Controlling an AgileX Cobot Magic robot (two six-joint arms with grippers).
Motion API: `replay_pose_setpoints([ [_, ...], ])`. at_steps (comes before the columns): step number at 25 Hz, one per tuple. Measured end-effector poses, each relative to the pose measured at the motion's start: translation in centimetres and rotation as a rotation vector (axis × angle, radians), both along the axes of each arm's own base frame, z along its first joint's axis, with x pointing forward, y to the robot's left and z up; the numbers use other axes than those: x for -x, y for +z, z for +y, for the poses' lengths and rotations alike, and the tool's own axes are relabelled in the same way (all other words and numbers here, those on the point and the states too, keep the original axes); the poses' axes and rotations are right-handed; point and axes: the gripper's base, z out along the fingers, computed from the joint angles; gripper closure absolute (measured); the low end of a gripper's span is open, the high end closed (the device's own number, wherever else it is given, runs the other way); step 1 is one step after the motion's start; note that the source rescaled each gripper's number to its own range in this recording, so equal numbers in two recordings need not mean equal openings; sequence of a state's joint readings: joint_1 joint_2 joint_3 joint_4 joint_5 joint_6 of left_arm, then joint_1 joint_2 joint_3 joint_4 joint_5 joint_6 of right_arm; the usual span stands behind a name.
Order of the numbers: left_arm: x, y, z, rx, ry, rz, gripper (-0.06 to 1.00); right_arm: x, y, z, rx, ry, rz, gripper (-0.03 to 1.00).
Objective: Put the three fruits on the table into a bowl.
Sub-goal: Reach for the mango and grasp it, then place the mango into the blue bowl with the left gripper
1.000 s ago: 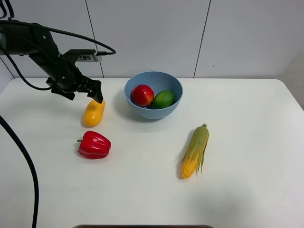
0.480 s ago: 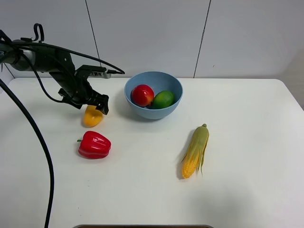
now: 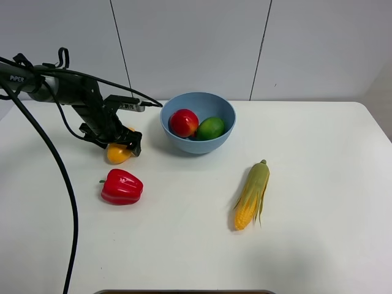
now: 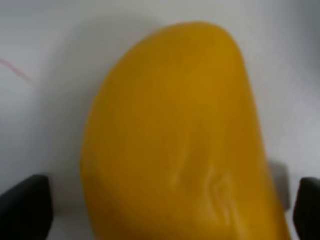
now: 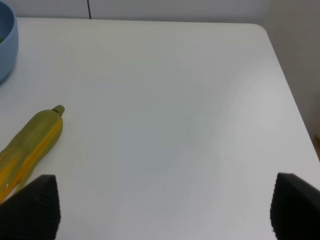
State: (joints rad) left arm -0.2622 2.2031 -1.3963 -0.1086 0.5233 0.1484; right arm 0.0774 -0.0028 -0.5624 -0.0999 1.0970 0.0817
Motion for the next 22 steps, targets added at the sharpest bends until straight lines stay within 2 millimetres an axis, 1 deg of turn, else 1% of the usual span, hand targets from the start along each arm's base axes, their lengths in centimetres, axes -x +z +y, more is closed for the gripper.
replay_pose_setpoints([
  [1,-0.03,-0.05,-0.03,-0.002,-0.001,0.000,0.12,0.00,0.00,0.00,0.000,0.000,0.000,0.46],
  [5,-0.17,-0.09,-0.02,-0.006,-0.003,-0.004,0.37,0.00,0.00,0.00,0.000,0.000,0.000,0.46],
  [7,-0.19,-0.23,-0.02,-0.008,-0.004,0.000,0.42,0.00,0.00,0.00,0.000,0.000,0.000,0.46],
  [9,-0.19,-0.23,-0.02,-0.009,-0.004,0.000,0.50,0.00,0.00,0.00,0.000,0.000,0.000,0.46],
  [15,-0.18,-0.28,-0.02,-0.009,-0.005,0.002,0.90,0.00,0.00,0.00,0.000,0.000,0.000,0.46],
  [16,-0.18,-0.28,-0.02,-0.009,-0.005,0.001,0.93,0.00,0.00,0.00,0.000,0.000,0.000,0.46],
  [17,-0.20,-0.26,-0.03,-0.008,-0.004,0.001,0.94,0.00,0.00,0.00,0.000,0.000,0.000,0.46],
  [22,-0.19,-0.26,-0.03,-0.009,-0.004,0.003,0.94,0.00,0.00,0.00,0.000,0.000,0.000,0.46],
])
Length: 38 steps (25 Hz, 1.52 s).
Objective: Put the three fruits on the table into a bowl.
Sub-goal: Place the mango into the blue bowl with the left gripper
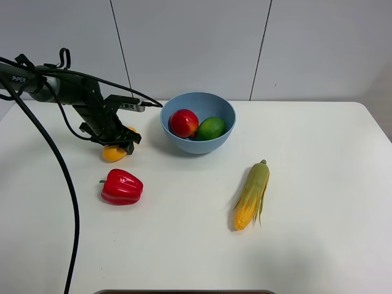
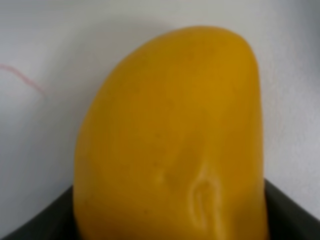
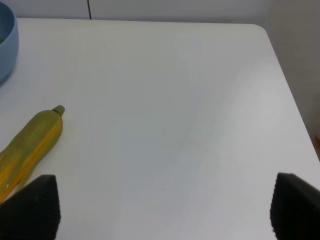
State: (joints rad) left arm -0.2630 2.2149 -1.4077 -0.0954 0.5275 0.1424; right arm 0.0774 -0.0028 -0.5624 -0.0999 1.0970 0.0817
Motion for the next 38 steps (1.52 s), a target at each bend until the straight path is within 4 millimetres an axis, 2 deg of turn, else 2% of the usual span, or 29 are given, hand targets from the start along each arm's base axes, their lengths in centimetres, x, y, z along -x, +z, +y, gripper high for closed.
replay_pose_setpoints([
  [19,0.1,0.0,0.0,0.001,0.010,0.017,0.94,0.0,0.0,0.0,0.000,0.000,0.000,0.46],
  [29,0.7,0.8,0.1,0.002,0.017,0.063,0.94,0.0,0.0,0.0,0.000,0.000,0.000,0.46],
  [33,0.8,2.5,0.1,0.010,0.017,0.043,0.94,0.0,0.0,0.0,0.000,0.000,0.000,0.46],
  [38,0.9,6.4,0.1,0.034,0.016,-0.046,0.94,0.0,0.0,0.0,0.000,0.000,0.000,0.46],
])
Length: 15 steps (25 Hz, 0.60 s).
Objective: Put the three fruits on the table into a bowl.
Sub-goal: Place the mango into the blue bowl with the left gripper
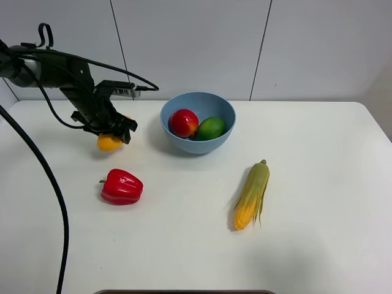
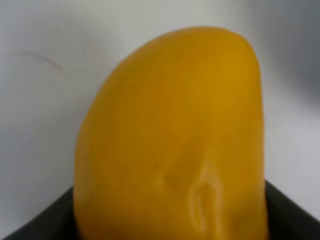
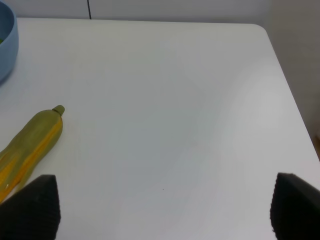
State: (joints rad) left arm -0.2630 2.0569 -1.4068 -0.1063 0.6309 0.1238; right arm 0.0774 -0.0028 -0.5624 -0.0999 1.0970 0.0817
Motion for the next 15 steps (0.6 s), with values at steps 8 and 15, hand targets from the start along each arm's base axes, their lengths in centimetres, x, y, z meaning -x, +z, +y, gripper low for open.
replay_pose_setpoints([
  [8,1.0,6.5,-1.4,0.073,-0.016,-0.182,0.94,0.0,0.0,0.0,0.000,0.000,0.000,0.46],
  [15,2.4,8.6,-6.3,0.152,-0.091,-0.284,0.94,0.0,0.0,0.0,0.000,0.000,0.000,0.46],
])
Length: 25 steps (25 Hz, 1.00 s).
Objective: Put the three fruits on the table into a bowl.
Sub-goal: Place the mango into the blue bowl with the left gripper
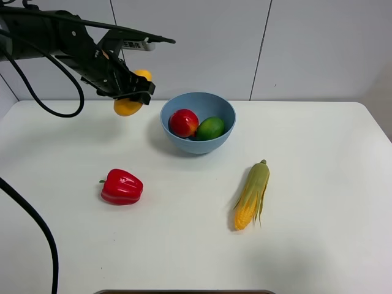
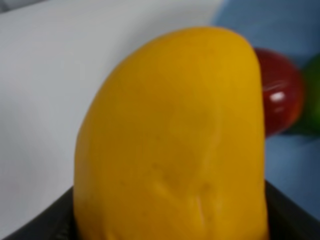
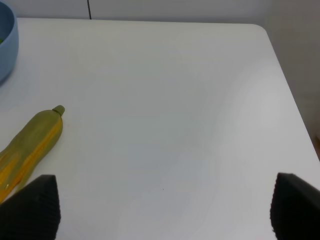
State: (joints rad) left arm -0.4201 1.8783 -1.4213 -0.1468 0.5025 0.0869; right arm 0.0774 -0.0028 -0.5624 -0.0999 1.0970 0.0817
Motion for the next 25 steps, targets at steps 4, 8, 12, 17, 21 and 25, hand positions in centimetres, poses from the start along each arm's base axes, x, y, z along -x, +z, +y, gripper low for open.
replay_pose_setpoints([
  [4,0.8,0.6,-3.1,0.059,-0.049,-0.085,0.94,0.0,0.0,0.0,0.000,0.000,0.000,0.46],
  [8,0.8,0.4,-5.2,0.132,-0.051,-0.152,0.94,0.0,0.0,0.0,0.000,0.000,0.000,0.46],
  [12,0.6,-1.1,-6.4,0.159,-0.044,-0.147,0.94,0.0,0.0,0.0,0.000,0.000,0.000,0.46],
  [17,0.8,-3.7,-7.9,0.161,-0.052,-0.107,0.94,0.0,0.0,0.0,0.000,0.000,0.000,0.46],
  [21,0.8,-5.3,-8.6,0.155,-0.056,-0.090,0.94,0.0,0.0,0.0,0.000,0.000,0.000,0.46],
  [25,0.6,-6.2,-8.7,0.148,-0.053,-0.080,0.89,0.0,0.0,0.0,0.000,0.000,0.000,0.46],
])
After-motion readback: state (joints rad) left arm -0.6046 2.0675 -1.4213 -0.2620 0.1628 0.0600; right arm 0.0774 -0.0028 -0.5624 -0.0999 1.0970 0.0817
